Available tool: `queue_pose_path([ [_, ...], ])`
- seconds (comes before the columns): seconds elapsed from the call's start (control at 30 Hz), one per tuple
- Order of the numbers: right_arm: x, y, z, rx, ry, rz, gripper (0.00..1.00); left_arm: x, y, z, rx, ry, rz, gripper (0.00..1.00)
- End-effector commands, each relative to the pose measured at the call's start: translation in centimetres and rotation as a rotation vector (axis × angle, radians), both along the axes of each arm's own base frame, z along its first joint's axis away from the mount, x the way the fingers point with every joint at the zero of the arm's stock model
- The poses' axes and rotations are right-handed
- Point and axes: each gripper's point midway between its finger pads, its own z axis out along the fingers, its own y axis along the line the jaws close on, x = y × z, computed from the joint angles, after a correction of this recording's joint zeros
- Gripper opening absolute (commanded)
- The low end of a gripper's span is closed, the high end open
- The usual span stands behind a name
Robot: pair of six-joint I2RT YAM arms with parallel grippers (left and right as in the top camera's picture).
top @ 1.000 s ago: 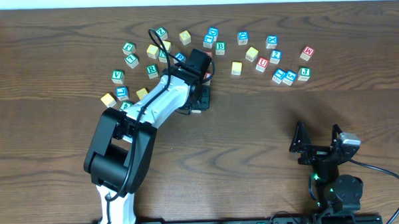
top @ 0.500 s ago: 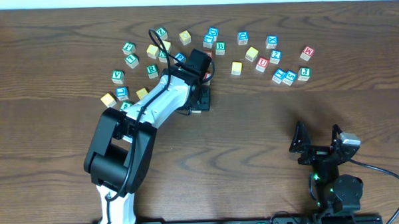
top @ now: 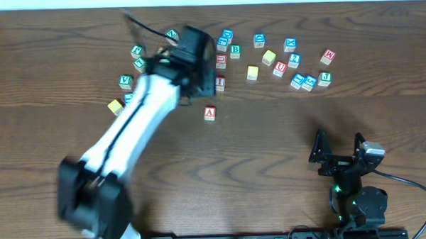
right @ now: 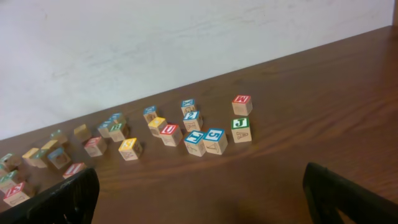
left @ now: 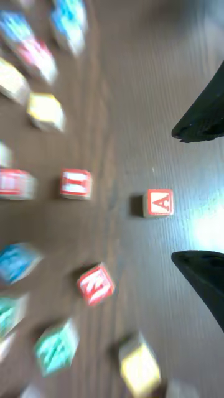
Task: Spell out AI2
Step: 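Retract the left gripper and reach the right gripper to the red I block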
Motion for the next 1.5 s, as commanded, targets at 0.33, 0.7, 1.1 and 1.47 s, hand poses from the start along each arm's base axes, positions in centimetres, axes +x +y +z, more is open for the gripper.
queue_pose_path([
  [0.33, 0.0, -0.3, 0.1, -0.012, -0.005, -0.013, 0.99, -0.8, 4.3, 8.5, -0.048, -0.181, 0.059, 0.56],
  [0.7, 0.0, -1.2, 0.5, -0.015, -0.020, -0.064, 0.99, 3.4, 0.7, 2.4, -0.061, -0.118, -0.035, 0.55],
  [1.1, -0.2, 3.5, 1.5, 0.030, -0.019, 0.210, 0.99, 2.7, -2.5, 1.6, 0.068, -0.163, -0.093, 0.54],
  [1.47, 2.5, 7.9, 7.5, 0.014, 0.120, 0.484, 0.99, 3.4, 2.5, 4.0, 0.144, -0.211, 0.029, 0.55],
])
